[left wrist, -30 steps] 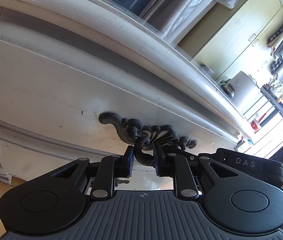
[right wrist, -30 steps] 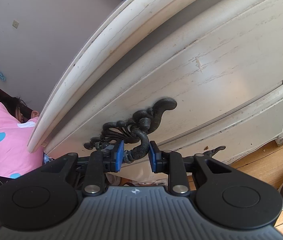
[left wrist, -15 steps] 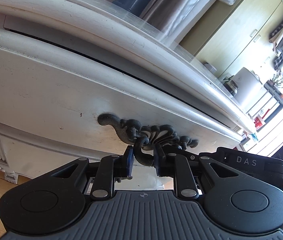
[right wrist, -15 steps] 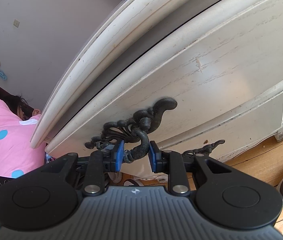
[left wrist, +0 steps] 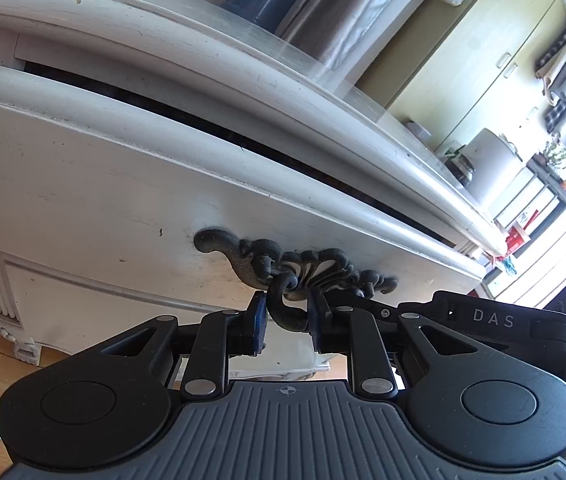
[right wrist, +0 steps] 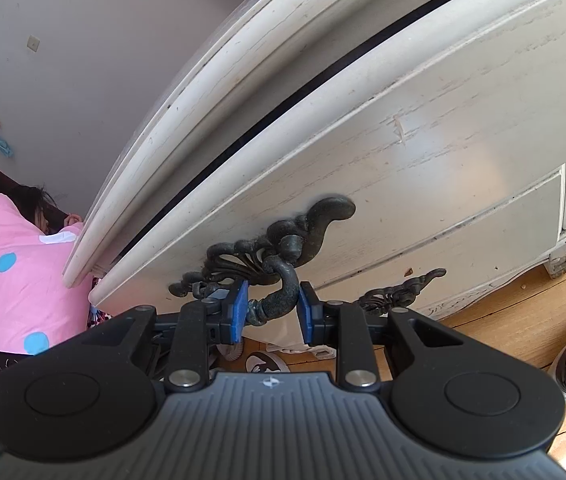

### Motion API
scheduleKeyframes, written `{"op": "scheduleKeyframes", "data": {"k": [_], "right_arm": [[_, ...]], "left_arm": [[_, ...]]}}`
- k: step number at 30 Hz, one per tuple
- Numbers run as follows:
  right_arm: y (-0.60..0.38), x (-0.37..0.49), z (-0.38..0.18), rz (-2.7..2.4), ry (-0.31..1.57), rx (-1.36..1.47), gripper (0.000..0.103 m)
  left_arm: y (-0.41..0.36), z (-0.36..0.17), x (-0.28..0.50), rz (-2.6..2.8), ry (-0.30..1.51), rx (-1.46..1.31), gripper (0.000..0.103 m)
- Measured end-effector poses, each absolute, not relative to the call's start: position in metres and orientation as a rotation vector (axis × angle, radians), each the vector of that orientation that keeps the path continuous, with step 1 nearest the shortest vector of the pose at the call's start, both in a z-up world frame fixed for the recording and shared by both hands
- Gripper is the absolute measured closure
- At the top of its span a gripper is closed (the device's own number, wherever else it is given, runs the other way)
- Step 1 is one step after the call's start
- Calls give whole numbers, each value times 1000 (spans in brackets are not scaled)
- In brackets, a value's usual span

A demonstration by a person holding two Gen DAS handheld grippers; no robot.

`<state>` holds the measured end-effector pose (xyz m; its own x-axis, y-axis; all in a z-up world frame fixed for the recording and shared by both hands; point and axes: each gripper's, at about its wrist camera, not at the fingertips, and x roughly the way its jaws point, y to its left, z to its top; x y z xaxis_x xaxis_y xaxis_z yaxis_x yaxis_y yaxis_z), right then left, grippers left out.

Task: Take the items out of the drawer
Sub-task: 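Pull the top drawer open by its handle with the left tool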

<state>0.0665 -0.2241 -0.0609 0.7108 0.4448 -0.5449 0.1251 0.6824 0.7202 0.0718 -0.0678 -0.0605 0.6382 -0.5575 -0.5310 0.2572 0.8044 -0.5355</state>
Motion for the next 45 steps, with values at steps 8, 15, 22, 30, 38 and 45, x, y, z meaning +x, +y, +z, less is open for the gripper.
{"op": "scheduleKeyframes", "data": {"k": [8, 15, 22, 30, 38, 45], "right_arm": [[-223, 57, -59, 190, 783, 809, 76], [-222, 45, -60, 182, 800, 793, 76], [-221, 33, -59, 180, 808, 792, 76], [-218, 24, -57, 176, 810, 787, 75], [-216, 18, -54, 171, 817, 773, 75], [-213, 24, -51, 174, 820, 765, 75]], "left_arm": [[-70, -61, 63, -490, 735, -425, 81], [-71, -63, 50, -493, 734, -392, 81], [-70, -64, 41, -499, 736, -379, 81], [-71, -64, 34, -502, 736, -372, 81], [-72, -65, 28, -498, 735, -359, 81], [-73, -65, 21, -491, 734, -358, 81]]}}
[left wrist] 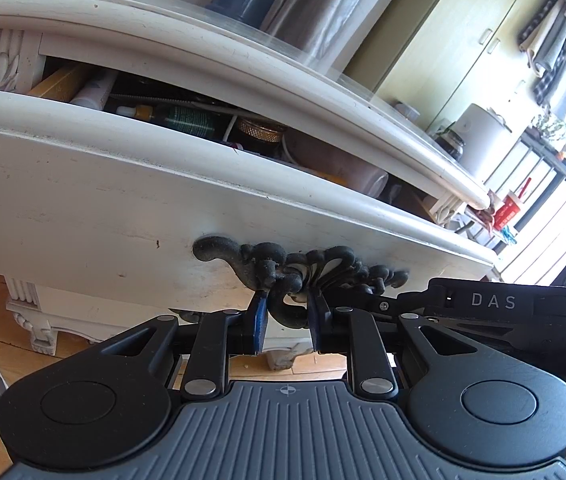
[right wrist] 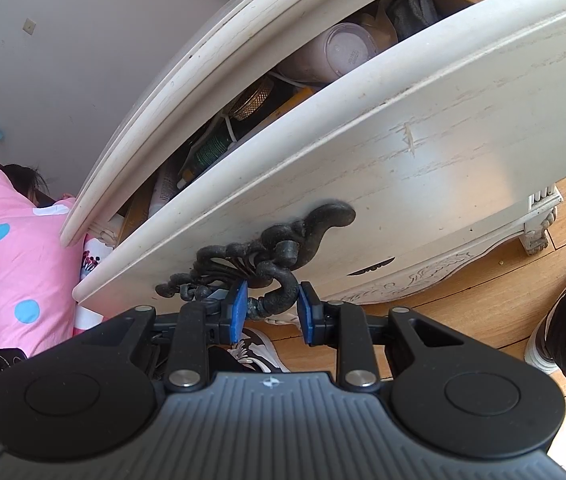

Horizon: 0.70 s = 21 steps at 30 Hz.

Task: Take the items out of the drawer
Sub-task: 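Pull the top drawer open by its handle with the left tool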

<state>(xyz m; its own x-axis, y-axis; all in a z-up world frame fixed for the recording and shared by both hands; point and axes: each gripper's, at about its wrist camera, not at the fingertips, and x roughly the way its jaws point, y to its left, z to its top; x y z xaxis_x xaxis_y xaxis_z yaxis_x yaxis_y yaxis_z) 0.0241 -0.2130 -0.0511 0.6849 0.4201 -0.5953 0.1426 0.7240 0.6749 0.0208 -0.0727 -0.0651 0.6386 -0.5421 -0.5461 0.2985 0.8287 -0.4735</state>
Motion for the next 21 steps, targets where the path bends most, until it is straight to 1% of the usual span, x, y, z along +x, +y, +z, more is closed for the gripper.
{"op": "scheduleKeyframes", "data": {"k": [18, 21], "right_arm": [[-217, 22, -53, 180, 828, 755, 75], [-233, 19, -56, 190, 831, 752, 75]], "left_arm": [[-71, -64, 10, -491, 750, -349, 81], [-71, -64, 8, -490, 753, -347, 81]]}}
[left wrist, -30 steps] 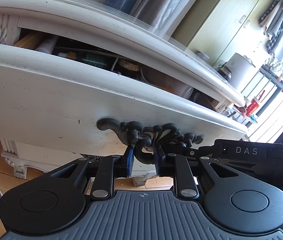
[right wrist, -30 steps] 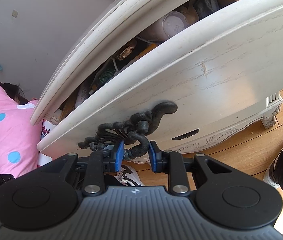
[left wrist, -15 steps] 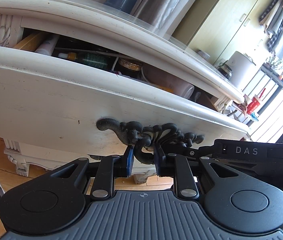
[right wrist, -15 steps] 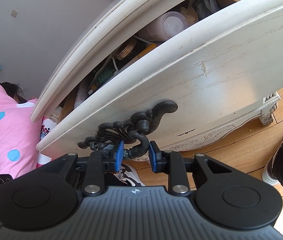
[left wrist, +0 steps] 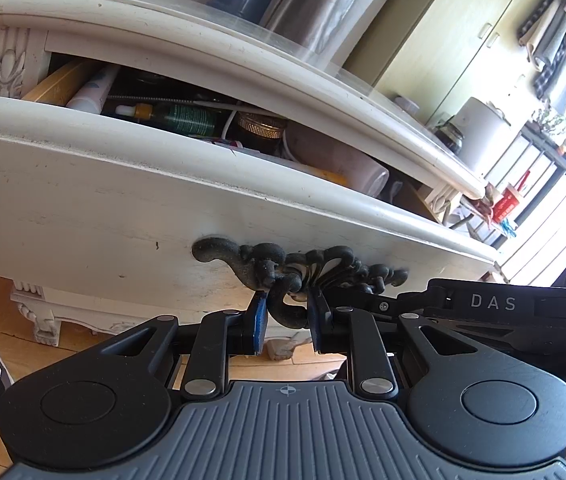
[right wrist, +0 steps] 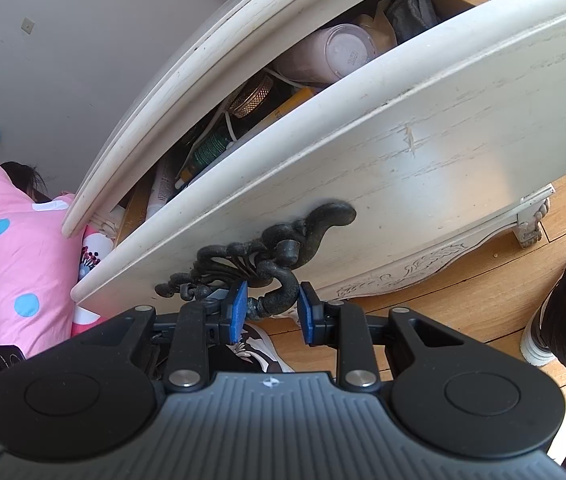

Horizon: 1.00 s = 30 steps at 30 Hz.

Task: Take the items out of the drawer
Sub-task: 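Pull the top drawer open by its handle with the left tool, then hold the open drawer's handle with the left tool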

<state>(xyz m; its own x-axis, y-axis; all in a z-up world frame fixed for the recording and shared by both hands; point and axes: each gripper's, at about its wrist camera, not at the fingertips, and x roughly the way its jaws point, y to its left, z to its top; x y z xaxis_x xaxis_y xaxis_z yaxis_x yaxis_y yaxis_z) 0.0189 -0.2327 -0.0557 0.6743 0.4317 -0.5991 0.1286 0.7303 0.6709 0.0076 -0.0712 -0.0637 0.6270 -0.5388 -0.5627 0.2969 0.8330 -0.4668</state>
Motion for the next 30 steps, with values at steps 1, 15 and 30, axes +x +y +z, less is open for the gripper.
{"op": "scheduleKeyframes", "data": {"k": [1, 15, 30], "right_arm": [[-234, 19, -56, 192, 831, 750, 75], [-231, 10, -58, 195, 837, 746, 75], [-232, 2, -58, 213, 846, 740, 75]], "left_arm": [[-71, -63, 7, -490, 753, -347, 81], [-73, -61, -3, -482, 762, -332, 81], [-74, -59, -10, -473, 764, -311, 80]]}}
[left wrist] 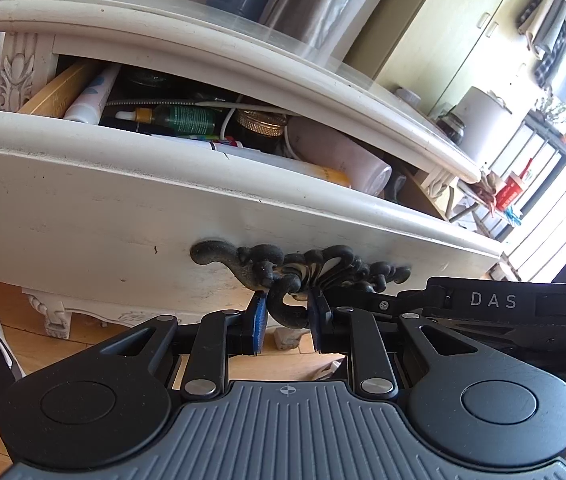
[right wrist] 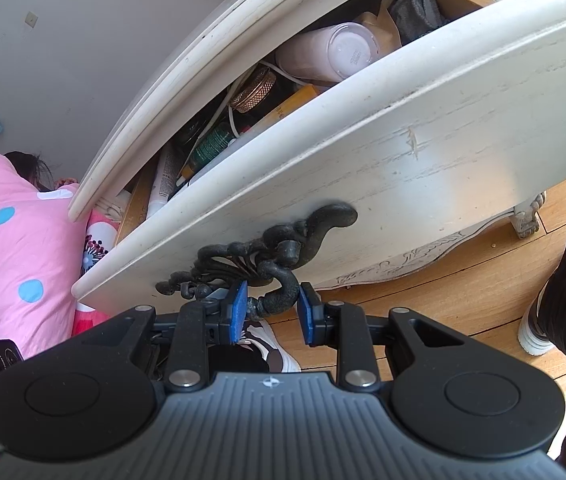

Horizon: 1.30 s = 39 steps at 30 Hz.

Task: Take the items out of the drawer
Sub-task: 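Hold the open drawer's handle with the left tool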

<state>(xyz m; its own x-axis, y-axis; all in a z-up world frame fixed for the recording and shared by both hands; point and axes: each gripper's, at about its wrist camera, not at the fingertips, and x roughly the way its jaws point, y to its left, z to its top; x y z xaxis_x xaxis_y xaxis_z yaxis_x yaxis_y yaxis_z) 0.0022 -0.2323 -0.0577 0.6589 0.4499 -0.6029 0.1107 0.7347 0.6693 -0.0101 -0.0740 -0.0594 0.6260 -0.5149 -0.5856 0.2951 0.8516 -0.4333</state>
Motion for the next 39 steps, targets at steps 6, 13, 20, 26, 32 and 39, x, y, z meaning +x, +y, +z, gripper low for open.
{"op": "scheduleKeyframes", "data": {"k": [6, 13, 20, 26, 32, 39], "right_arm": [[-237, 0, -56, 220, 850, 738, 75], [-237, 3, -54, 227, 855, 734, 75], [-236, 3, -53, 231, 857, 731, 75], [-235, 2, -53, 234, 859, 729, 75], [-234, 2, -53, 239, 862, 726, 75], [-233, 1, -53, 245, 869, 723, 75]], "left_arm": [[-75, -59, -14, -471, 764, -304, 80], [-76, -59, -17, -469, 765, -301, 80], [-75, -58, -18, -471, 768, -301, 80], [-74, -58, -20, -474, 769, -299, 80], [-74, -57, -19, -476, 772, -292, 80], [-72, -56, -19, -483, 781, -289, 80]]}}
